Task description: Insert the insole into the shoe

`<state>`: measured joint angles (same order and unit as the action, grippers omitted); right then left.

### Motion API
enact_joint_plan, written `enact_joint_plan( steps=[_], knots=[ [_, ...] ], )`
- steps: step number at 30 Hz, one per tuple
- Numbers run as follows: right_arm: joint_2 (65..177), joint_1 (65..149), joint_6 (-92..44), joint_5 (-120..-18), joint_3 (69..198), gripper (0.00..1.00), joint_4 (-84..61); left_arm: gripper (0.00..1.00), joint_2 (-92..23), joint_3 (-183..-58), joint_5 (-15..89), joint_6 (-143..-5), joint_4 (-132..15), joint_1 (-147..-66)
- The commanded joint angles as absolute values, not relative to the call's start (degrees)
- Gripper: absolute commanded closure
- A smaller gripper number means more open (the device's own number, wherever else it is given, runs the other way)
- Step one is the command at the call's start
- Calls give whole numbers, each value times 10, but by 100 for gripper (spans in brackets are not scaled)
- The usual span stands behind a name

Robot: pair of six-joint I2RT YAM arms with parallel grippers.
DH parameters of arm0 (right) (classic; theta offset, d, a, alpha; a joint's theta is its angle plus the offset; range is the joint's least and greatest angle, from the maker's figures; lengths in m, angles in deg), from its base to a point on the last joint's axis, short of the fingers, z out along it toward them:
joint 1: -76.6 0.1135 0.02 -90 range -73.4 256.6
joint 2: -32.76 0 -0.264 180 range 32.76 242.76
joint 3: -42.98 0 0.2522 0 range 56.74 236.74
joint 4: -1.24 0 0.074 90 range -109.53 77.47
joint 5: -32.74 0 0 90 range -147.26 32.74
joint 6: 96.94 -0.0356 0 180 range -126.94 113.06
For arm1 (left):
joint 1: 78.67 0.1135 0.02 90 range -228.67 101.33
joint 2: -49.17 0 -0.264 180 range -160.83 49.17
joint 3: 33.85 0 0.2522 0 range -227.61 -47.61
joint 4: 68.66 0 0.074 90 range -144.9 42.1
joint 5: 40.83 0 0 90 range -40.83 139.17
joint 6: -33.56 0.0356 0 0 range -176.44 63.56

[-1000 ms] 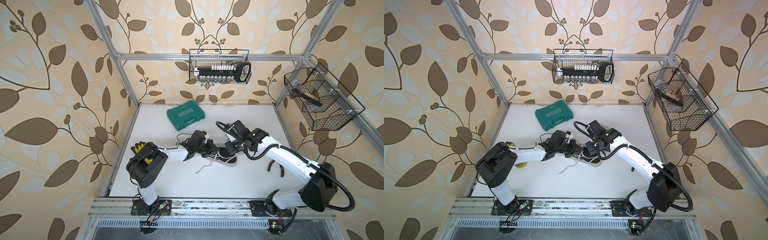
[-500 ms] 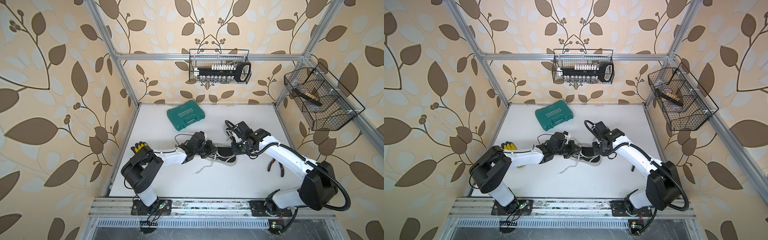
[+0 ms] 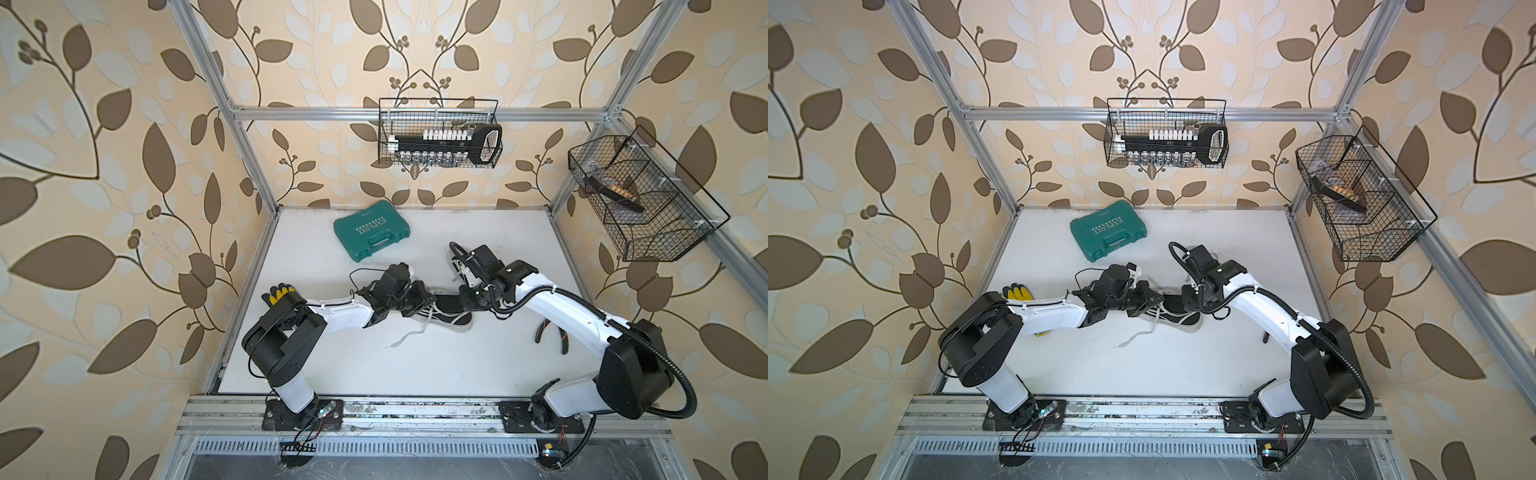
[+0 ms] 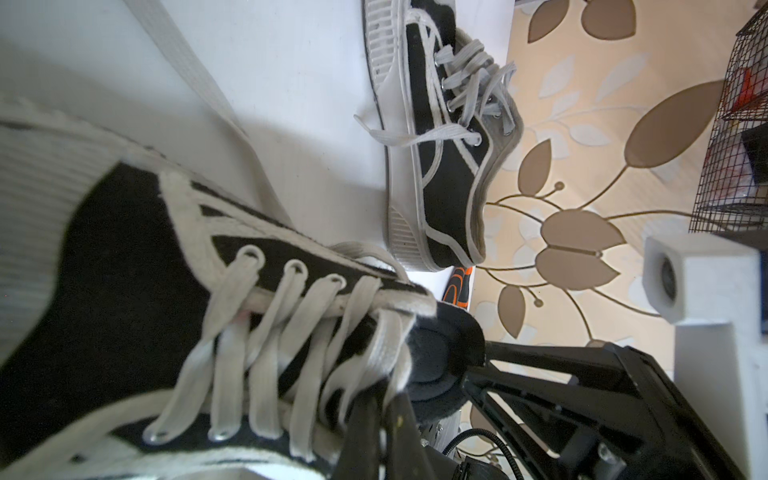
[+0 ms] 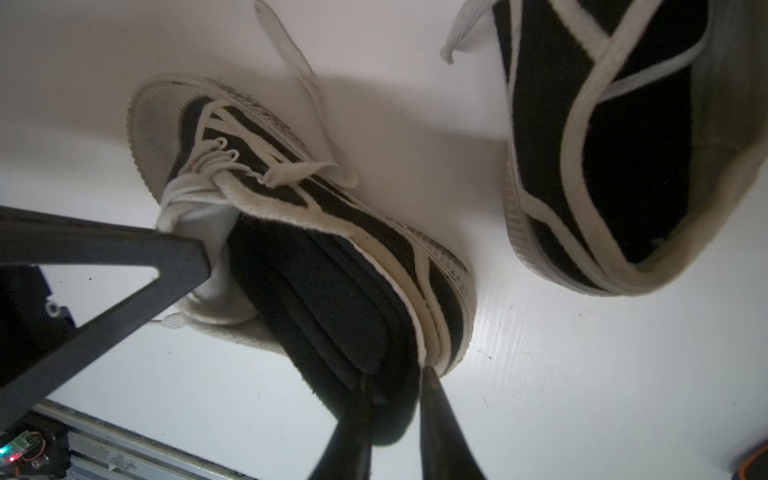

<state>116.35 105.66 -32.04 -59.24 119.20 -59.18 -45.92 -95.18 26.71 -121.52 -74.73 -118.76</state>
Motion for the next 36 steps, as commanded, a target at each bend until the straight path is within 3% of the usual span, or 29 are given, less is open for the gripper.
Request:
enact_joint_plan(
  steps=[1, 5, 21, 29, 36],
  knots=[
    [1173, 1056, -328, -627, 1181, 92, -569, 100, -446, -954, 264, -1210, -770, -1188],
    [1176, 1056, -336, -649, 1178, 100, -547, 100, -446, -953, 264, -1211, -771, -1189],
    [1243, 1078, -332, -660, 1185, 100, -509, 100, -461, -959, 279, -1228, -788, -1214],
    [1278, 1075, -319, -584, 1176, 100, -532, 100, -432, -951, 283, -1223, -771, -1206],
    [1288, 1104, -300, -427, 1210, 100, -634, 100, -400, -940, 295, -1211, -743, -1195]
  ],
)
